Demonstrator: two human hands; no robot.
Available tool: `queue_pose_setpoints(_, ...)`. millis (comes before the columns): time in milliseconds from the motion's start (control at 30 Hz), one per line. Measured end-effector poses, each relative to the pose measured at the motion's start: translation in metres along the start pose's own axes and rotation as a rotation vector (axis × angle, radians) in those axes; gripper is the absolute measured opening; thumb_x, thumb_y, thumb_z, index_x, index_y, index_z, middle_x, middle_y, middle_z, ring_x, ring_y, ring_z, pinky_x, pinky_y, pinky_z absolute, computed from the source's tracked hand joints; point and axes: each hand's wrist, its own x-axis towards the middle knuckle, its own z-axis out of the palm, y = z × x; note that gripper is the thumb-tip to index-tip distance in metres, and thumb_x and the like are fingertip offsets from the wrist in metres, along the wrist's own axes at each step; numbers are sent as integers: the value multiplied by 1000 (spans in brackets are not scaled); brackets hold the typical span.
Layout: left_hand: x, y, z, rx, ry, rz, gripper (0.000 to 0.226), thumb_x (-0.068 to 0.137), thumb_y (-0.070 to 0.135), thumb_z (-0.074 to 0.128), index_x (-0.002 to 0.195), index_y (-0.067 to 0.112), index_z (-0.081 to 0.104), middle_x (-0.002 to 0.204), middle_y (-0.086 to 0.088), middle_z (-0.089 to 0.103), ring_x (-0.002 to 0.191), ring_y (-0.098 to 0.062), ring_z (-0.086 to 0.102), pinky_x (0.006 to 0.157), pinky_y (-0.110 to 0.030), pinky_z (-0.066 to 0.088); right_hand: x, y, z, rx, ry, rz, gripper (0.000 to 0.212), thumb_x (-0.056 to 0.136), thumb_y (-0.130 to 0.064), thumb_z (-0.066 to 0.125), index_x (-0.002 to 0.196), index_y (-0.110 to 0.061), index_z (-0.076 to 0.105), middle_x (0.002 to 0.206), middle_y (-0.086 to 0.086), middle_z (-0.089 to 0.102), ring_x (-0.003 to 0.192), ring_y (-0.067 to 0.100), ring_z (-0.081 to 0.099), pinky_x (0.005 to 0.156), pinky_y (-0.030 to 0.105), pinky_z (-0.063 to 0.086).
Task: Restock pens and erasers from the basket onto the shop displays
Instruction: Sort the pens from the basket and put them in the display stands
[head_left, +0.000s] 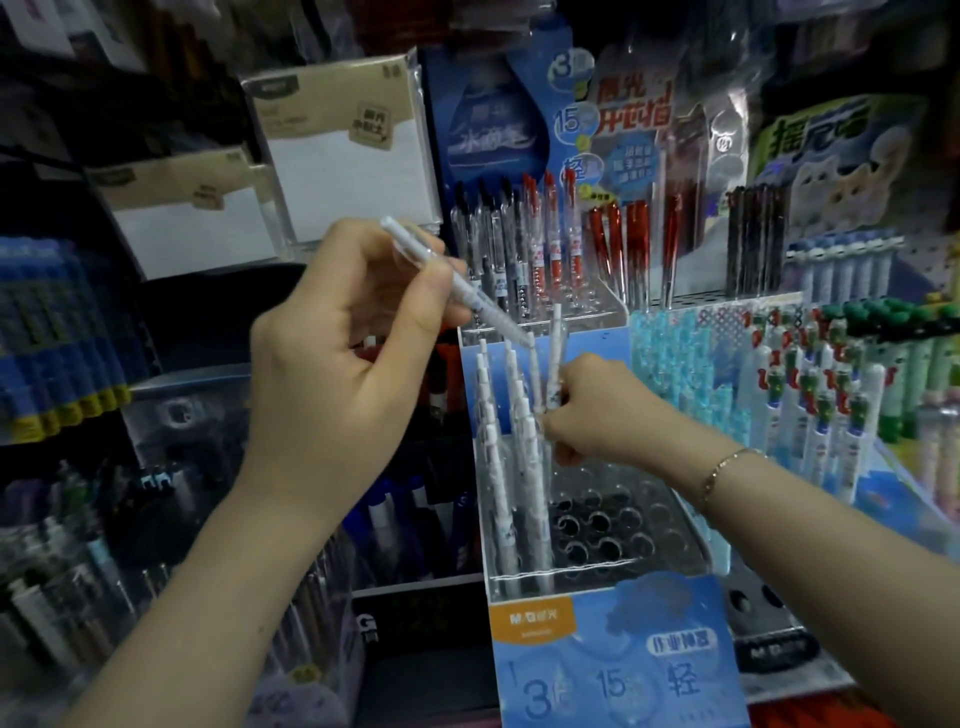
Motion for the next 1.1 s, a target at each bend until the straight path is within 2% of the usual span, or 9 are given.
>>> queue_pose_setpoints(100, 2, -4, 4, 39, -22, -14, 11, 99, 18, 47, 102, 9, 53, 95, 0, 67, 84, -11, 68, 74, -22, 51, -3, 2, 1, 9, -14, -3, 19, 82, -7, 60, 68, -6, 47, 64, 15, 65, 46, 13, 62, 52, 27, 54)
queue_pose_setpoints(200, 5, -4, 8, 92, -40, -4, 13, 99, 18, 47, 101, 7, 54, 94, 5, 66, 85, -7, 66, 74, -20, 51, -6, 7, -1, 102, -47, 1, 19, 83, -12, 66, 72, -5, 52, 63, 13, 67, 49, 14, 65, 60, 30, 58)
queue_pose_setpoints(267, 7, -3, 10, 107, -53, 5, 14, 99, 19, 47, 101, 7, 54, 93, 5, 67, 84, -8, 66, 72, -26, 53, -9, 9, -1, 140, -58, -8, 23, 83, -16, 69, 94, -5, 53, 65, 8, 69, 54, 15, 67, 61, 31, 59)
queue_pose_setpoints(367, 11, 1, 14, 102, -54, 2, 11, 99, 20, 47, 101, 11, 53, 91, 0, 67, 83, -12, 66, 69, -39, 55, -12, 9, 1, 149, -70, -19, 65, 82, -18, 72, 132, -8, 31, 77, 10, 68, 60, 18, 67, 57, 30, 57)
queue_pose_setpoints(467, 14, 2, 18, 97, -54, -5, 10, 99, 20, 48, 102, 12, 52, 91, -3, 68, 83, -14, 67, 68, -42, 55, -12, 11, -3, 256, -78, -10, 45, 83, -18, 70, 115, -11, 40, 81, 12, 63, 68, 23, 68, 68, 44, 58)
queue_pose_setpoints(567, 17, 1, 21, 111, -55, -10, 10, 99, 22, 48, 104, 14, 51, 88, -4, 68, 78, -19, 66, 65, -45, 53, -12, 13, -8, 283, 60, -21, 19, 86, -14, 63, 94, -7, 48, 77, 12, 65, 71, 26, 69, 72, 48, 57)
queue_pose_setpoints(767, 24, -2, 24, 156, -70, -21, 16, 99, 19, 46, 112, 10, 51, 87, -6, 66, 77, -19, 65, 67, -45, 54, -2, -4, -15, -4, -44, -120, 15, 89, -12, 60, 82, -10, 48, 78, 12, 67, 68, 21, 69, 63, 35, 57)
queue_pose_setpoints(933, 27, -2, 29, 179, -76, -14, 19, 99, 19, 46, 112, 6, 51, 84, -7, 64, 72, -27, 63, 63, -49, 52, -3, -4, -15, -102, -140, -118, 26, 82, -14, 70, 66, -8, 50, 61, 5, 68, 59, 12, 68, 64, 30, 58)
queue_pose_setpoints(1100, 28, -4, 33, 116, -133, -107, 15, 98, 20, 47, 110, 12, 50, 82, -3, 65, 76, -22, 65, 66, -49, 54, -12, 10, -30, 36, -231, -86, 16, 78, -16, 74, 89, -6, 67, 73, 9, 72, 67, 18, 69, 75, 34, 58)
